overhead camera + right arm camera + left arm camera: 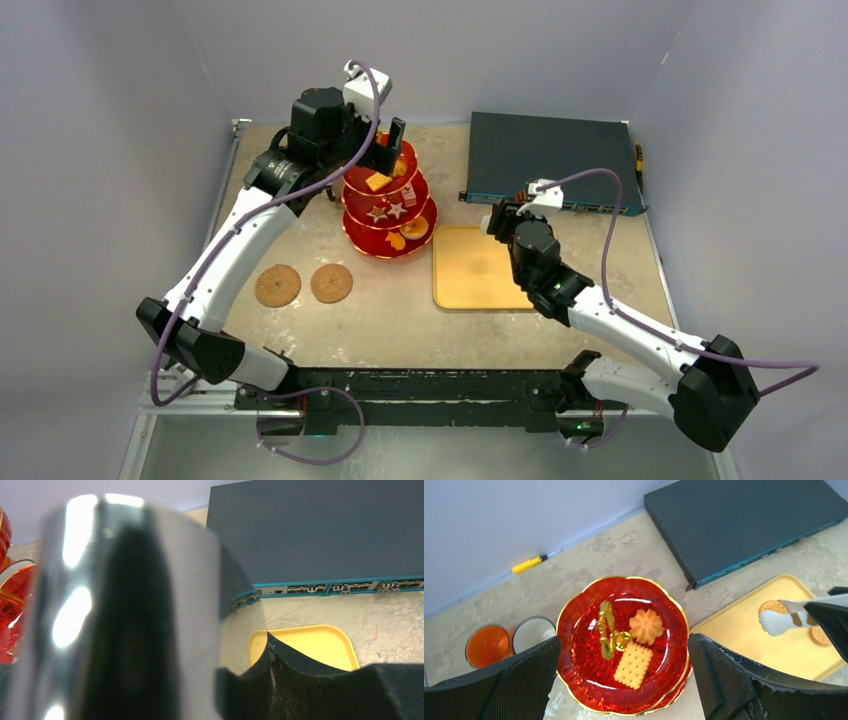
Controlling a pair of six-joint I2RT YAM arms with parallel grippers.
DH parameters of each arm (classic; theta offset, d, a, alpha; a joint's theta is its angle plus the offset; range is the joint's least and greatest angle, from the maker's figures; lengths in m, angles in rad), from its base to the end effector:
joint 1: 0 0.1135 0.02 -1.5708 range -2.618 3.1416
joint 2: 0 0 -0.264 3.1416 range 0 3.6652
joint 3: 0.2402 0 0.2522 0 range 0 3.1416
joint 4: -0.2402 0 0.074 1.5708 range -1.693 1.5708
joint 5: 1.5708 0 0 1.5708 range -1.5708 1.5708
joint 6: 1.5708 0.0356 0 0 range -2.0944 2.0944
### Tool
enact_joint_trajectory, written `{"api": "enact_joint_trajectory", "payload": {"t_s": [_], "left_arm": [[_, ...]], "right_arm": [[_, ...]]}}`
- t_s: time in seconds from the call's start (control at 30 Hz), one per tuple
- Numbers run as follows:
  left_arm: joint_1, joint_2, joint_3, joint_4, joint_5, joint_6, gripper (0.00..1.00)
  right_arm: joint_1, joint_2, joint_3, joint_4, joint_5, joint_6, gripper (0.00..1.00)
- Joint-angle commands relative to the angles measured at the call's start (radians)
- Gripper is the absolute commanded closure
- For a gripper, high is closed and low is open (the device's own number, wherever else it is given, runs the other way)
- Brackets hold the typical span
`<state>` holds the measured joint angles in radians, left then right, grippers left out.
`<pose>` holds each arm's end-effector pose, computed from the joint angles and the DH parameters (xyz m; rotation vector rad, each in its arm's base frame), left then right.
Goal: Serve the afternoon tea
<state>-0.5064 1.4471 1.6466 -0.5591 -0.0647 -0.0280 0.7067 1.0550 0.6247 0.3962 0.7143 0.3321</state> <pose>0.2793 -0.1523 0.4443 0.4175 1.8954 -0.2942 0.1964 0.1370 0.2921 0.2533 1.5813 0.2347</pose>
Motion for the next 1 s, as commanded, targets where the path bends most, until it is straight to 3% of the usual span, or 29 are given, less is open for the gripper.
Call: {"api": "enact_joint_trajectory", "payload": {"t_s": [0.0,0.3,0.43,0.67,0.8,0.97], "left_arm": [[0.002,0.024,0.099,-0.052,0.176,0.165,0.03],[0.066,0.143,0.165,-0.059,0.285,0.331,0.31],[0.132,0.193,0.226,-0.102,0.347,0.345,0.39],[0.149,0.179,0.197,-0.08,0.384,0.241,0.69],[0.146,0.168,0.17,-0.057,0.37,0.156,0.98],[0.105,0.161,0.153,-0.065,0.219,0.022,1.0]], "right_arm": [[0.005,-0.008,0.027,0.05,0.005,-0.009,0.63],[0.005,-0.031,0.02,0.035,0.013,-0.002,0.63],[0.005,-0.044,0.013,0.032,0.019,-0.002,0.63],[0.005,-0.045,0.006,0.033,0.023,0.0,0.63],[0.005,-0.047,0.0,0.034,0.025,0.003,0.63],[0.005,-0.053,-0.005,0.036,0.027,0.004,0.63]]}}
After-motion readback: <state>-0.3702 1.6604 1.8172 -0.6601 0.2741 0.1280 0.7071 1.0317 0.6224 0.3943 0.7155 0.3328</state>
